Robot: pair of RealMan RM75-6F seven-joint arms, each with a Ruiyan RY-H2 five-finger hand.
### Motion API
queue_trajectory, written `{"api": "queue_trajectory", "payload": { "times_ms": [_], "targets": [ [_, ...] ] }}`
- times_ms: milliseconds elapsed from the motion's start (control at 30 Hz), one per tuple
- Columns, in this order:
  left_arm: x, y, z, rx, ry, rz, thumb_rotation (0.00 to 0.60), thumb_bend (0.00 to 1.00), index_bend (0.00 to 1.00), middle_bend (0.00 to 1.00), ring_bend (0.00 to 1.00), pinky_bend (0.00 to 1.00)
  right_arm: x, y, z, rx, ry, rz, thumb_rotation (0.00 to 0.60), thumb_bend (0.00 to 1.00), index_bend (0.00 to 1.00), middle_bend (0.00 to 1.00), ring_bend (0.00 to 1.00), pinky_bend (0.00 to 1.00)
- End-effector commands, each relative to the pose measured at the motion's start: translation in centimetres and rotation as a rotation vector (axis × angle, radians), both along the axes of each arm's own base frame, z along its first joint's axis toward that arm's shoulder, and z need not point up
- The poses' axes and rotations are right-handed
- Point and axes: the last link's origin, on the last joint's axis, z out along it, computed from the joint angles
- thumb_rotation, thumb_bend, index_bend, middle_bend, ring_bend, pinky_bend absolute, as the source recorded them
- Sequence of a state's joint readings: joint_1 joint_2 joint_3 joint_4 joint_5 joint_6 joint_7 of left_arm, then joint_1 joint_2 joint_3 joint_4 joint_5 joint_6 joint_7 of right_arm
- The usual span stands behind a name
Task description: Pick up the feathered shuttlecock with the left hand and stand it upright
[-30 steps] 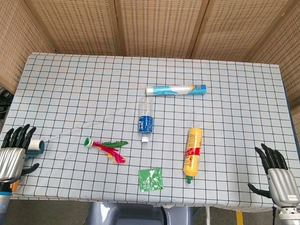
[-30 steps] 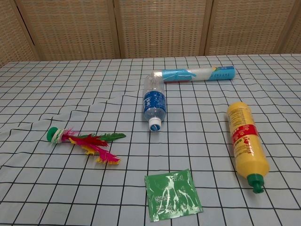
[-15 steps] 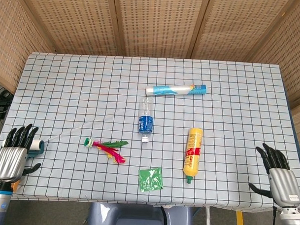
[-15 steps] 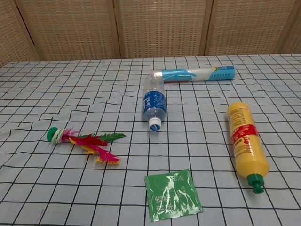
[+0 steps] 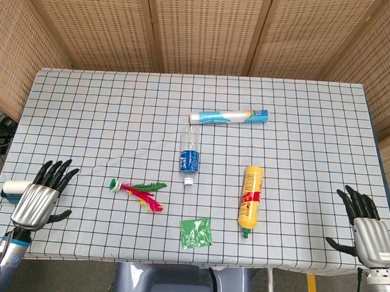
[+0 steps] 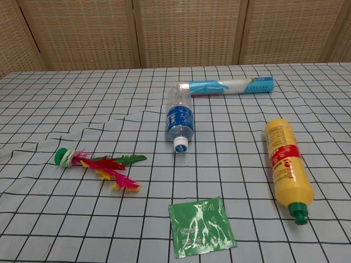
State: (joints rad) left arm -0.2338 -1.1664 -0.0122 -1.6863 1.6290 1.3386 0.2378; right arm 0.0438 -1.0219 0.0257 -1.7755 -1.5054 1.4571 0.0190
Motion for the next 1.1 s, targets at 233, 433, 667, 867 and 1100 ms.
{"api": "queue_trajectory", "payload": {
  "times_ms": [233, 433, 667, 867, 1100],
  "targets": [
    [1.3, 3.3, -2.2, -0.162, 0.026, -0.091, 0.6, 0.08, 0.18, 0.0, 0.0, 0.0, -0.1, 0.0, 0.0, 0.001, 0.0, -0.008, 0.6, 0.08, 0.03, 0.0, 0.0, 0.02],
    [2.8, 4.4, -4.4, -0.204, 0.056, -0.116, 0.6, 0.19, 0.29, 0.0, 0.0, 0.0, -0.1, -0.1, 0.0, 0.003, 0.0, -0.011, 0.6, 0.08, 0.03, 0.0, 0.0, 0.02],
    [4.9, 5.4, -6.9, -0.24, 0.078, -0.146, 0.6, 0.2, 0.36, 0.0, 0.0, 0.0, -0.2, -0.1, 0.2, -0.005, -0.007, -0.016, 0.6, 0.08, 0.03, 0.0, 0.0, 0.02],
    [6.6, 6.5, -10.0, -0.237, 0.131, -0.148, 0.6, 0.2, 0.38, 0.0, 0.0, 0.0, -0.3, -0.2, 0.3, -0.007, -0.017, -0.019, 0.6, 0.08, 0.03, 0.0, 0.0, 0.02],
    [8.4, 7.5, -14.0, -0.215, 0.19, -0.125, 0.6, 0.2, 0.4, 0.0, 0.0, 0.0, -0.5, -0.3, 0.5, -0.009, -0.033, -0.025, 0.6, 0.08, 0.03, 0.0, 0.0, 0.02]
  ]
}}
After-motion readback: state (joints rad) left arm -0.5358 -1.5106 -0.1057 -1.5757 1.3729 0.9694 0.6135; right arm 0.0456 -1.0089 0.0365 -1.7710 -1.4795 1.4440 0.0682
